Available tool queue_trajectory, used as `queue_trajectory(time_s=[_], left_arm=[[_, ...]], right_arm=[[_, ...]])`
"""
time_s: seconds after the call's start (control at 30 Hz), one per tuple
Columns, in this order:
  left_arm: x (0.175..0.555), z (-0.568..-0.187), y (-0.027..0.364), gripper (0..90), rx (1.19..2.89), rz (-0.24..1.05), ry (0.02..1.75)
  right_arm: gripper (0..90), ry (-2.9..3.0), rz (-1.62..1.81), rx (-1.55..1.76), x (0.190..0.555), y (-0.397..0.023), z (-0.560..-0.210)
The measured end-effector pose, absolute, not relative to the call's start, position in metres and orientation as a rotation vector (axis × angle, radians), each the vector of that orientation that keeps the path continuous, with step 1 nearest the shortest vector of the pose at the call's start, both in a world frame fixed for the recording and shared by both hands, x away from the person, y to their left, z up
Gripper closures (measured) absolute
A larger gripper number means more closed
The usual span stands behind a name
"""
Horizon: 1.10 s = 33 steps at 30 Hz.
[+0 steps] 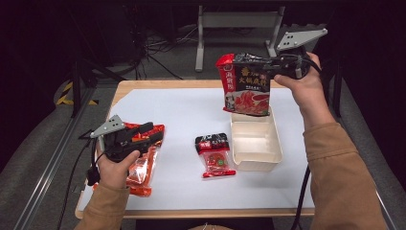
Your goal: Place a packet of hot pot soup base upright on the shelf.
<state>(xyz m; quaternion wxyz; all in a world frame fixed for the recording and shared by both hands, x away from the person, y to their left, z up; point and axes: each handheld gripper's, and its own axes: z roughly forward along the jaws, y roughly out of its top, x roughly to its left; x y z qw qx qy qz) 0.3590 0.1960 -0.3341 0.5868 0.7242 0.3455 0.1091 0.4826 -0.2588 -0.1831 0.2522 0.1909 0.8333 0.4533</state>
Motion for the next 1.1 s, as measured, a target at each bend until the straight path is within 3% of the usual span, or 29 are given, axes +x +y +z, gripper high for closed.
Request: queue_trajectory(time_s=[1.1], left_arm=[[0.363,-0.338,0.197,43.3,1.693,0.233,0.814]], right_arm=[[75.5,2.27,1.228,0.555,0.514,-0.282,-0.238]])
